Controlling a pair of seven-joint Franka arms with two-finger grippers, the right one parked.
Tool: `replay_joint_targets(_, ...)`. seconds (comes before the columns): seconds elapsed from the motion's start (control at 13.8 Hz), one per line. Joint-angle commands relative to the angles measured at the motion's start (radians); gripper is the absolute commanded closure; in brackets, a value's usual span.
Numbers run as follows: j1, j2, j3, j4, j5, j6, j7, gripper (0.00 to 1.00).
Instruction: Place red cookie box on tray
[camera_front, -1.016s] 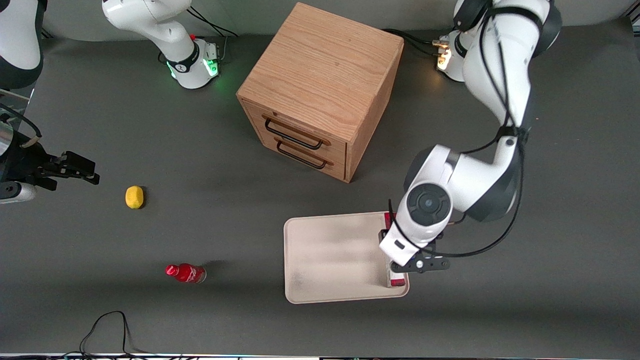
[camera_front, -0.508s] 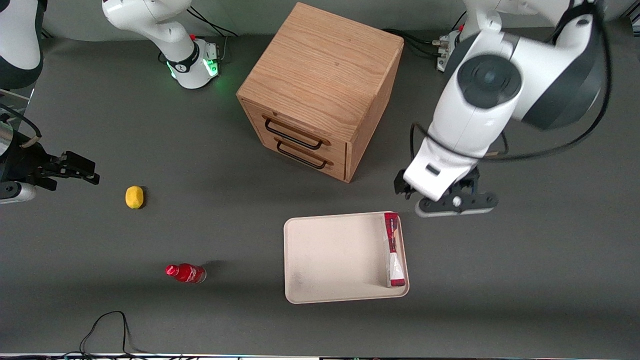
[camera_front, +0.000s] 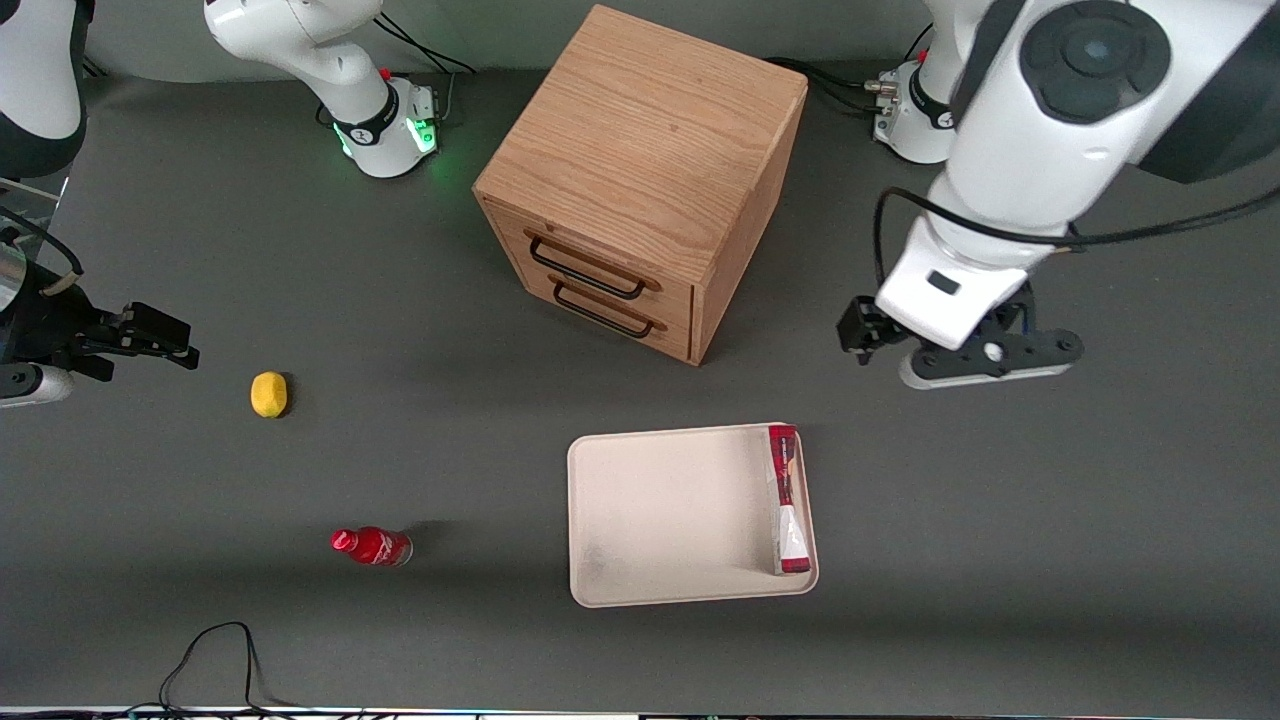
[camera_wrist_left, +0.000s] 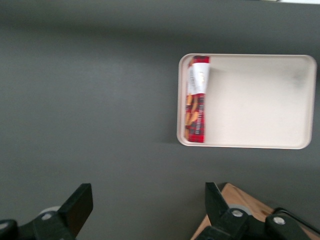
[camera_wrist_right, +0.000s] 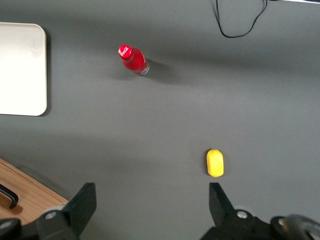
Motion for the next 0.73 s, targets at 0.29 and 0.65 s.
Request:
replay_joint_targets(0.29, 0.251, -0.268, 0.009, -0.393, -0.095, 0.184, 0.256, 0.0)
replay_joint_targets(0.65, 0.153, -0.324, 0.216, -0.429, -0.139, 0.17, 0.378, 0.0)
